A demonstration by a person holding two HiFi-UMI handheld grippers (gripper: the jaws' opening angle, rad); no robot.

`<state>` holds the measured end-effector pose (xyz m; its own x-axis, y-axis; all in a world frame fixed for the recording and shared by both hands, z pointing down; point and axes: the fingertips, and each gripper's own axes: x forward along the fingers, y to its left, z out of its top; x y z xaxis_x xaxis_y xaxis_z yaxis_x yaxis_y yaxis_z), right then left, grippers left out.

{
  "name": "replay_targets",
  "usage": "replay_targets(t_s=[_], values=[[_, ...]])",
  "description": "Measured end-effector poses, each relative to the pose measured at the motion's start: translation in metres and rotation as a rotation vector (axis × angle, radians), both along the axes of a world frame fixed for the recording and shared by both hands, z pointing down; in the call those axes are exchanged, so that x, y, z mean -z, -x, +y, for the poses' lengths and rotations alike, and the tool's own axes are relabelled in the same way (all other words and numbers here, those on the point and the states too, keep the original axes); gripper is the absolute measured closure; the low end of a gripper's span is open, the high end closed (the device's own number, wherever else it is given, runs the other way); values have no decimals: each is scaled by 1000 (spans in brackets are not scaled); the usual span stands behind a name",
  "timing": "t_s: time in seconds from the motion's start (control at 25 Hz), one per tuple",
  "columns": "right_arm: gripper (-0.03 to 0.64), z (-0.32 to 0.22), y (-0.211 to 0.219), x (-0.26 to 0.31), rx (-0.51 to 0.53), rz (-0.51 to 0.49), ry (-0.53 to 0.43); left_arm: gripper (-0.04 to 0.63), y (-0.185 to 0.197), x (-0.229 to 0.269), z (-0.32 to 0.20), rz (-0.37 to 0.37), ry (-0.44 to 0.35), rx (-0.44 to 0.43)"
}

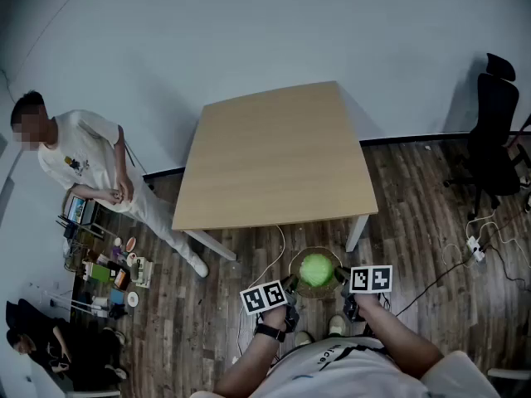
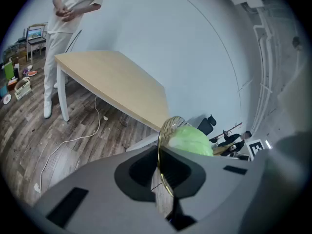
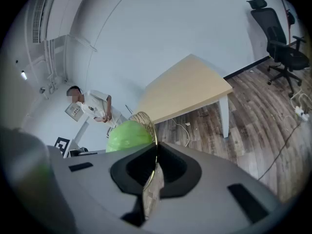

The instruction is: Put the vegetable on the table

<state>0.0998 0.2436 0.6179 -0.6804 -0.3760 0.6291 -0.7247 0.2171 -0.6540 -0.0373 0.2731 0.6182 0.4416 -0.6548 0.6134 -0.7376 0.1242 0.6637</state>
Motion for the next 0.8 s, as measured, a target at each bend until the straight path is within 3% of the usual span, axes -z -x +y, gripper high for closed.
replay_targets(t_s=[0.8], values=[[594,-35,-24,-7,9,-47,16,572,-25,-4,-31,-21,5,18]])
